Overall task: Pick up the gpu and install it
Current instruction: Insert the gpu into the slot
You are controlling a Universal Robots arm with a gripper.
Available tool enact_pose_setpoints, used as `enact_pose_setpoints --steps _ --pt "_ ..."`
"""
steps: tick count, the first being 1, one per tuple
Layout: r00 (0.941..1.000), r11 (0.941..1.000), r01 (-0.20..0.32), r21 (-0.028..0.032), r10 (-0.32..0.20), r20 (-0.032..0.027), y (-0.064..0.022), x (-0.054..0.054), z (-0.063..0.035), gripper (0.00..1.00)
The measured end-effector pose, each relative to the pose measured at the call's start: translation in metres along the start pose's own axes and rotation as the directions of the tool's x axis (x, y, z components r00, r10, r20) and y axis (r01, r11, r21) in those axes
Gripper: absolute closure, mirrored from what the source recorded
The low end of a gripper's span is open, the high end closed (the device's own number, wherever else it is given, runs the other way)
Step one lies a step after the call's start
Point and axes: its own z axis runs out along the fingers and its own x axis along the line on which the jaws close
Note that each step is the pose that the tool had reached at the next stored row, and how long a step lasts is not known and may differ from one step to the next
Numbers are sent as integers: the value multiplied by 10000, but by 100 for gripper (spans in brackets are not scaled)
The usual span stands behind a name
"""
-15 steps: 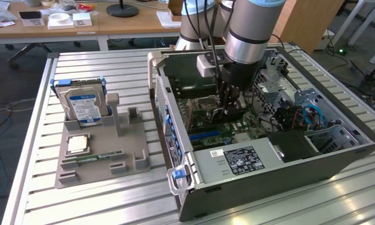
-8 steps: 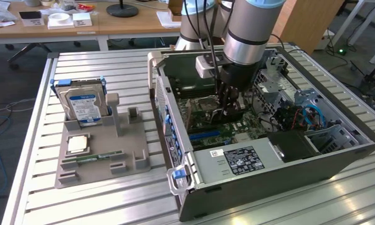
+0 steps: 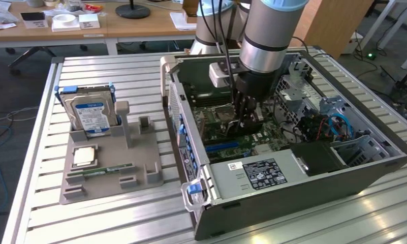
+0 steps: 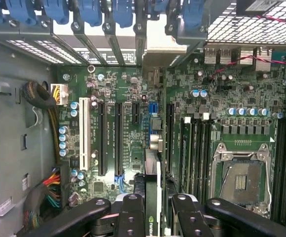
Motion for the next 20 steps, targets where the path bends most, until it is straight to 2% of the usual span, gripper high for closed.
enact_pose_setpoints --steps 20 --pt "10000 10000 2 5 -2 1 64 0 9 74"
